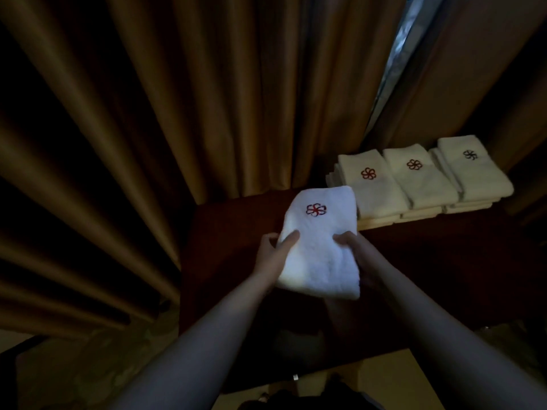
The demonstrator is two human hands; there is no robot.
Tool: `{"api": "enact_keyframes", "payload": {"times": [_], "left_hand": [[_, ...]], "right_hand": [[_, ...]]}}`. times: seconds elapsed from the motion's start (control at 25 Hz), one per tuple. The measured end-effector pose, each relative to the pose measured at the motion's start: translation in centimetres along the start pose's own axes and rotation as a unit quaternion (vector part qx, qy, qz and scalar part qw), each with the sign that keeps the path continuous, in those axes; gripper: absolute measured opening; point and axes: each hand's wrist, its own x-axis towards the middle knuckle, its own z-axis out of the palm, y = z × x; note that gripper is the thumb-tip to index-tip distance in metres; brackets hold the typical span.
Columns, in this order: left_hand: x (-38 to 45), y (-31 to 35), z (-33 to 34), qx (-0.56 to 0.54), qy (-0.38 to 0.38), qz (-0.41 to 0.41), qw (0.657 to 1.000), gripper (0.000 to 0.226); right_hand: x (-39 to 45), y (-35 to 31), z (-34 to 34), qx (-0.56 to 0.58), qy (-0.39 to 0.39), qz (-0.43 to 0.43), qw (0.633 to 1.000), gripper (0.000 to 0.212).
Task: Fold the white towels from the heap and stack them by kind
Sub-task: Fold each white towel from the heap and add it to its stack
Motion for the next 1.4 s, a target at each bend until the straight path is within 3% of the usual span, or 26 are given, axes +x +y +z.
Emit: {"api": "enact_keyframes", "payload": {"times": [0.04, 0.12, 0.24, 0.36, 0.44, 0.64, 0.76, 0.96, 1.12, 1.24, 1.4], "left_hand": [[0.5, 0.6, -0.6, -0.064, -0.089, -0.079, 0.991, 0.063], [1.0, 1.5, -1.3, -0.136, -0.228, -0.129, 0.956, 0.065], [1.6, 2.8, -1.1, -0.197, -0.298, -0.111, 0.927, 0.052], [2.1, 4.1, 1.5, -0.179, -0.237, -0.086, 0.951, 0.056], [2.9, 5.0, 4.0, -0.144, -0.182, -0.05, 0.971, 0.044], [5.3, 8.4, 11.5, -0.131, -0.162, 0.042, 0.977, 0.026], [7.5, 10.1, 17.5, -0.074, -0.151, 0.089, 0.982, 0.03], [11.7, 12.1, 28.9, -0.034, -0.097, 0.049, 0.994, 0.023], [14.4, 14.0, 36.4, -0.025, -0.089, 0.052, 0.994, 0.038], [17.9, 15.0, 39.9, -0.031, -0.08, 0.065, 0.994, 0.052], [21.3, 12.9, 42.7, 0.073, -0.05, -0.014, 0.996, 0.064]], "right_hand": [[0.0, 0.3, 0.2, 0.016, -0.006, -0.014, 1.0, 0.06], [-0.7, 0.2, 0.7, 0.029, -0.006, -0.027, 0.999, 0.059], [-1.8, -0.4, 0.6, 0.029, -0.01, -0.035, 0.999, 0.056], [-1.5, -1.5, -0.6, 0.001, 0.028, -0.05, 0.998, 0.05], [-0.8, -2.8, -1.8, -0.018, 0.077, -0.068, 0.995, 0.036], [2.7, -7.4, -7.9, -0.043, 0.13, -0.104, 0.985, 0.032], [5.7, -10.8, -13.6, -0.051, 0.12, -0.134, 0.982, 0.029], [10.7, -16.5, -24.9, -0.095, 0.108, -0.103, 0.984, 0.036], [14.5, -21.7, -31.7, -0.131, 0.082, -0.088, 0.984, 0.032], [18.7, -24.3, -34.8, -0.173, 0.063, -0.1, 0.978, 0.047], [23.5, -22.6, -38.0, -0.275, 0.079, -0.068, 0.956, 0.063]]}}
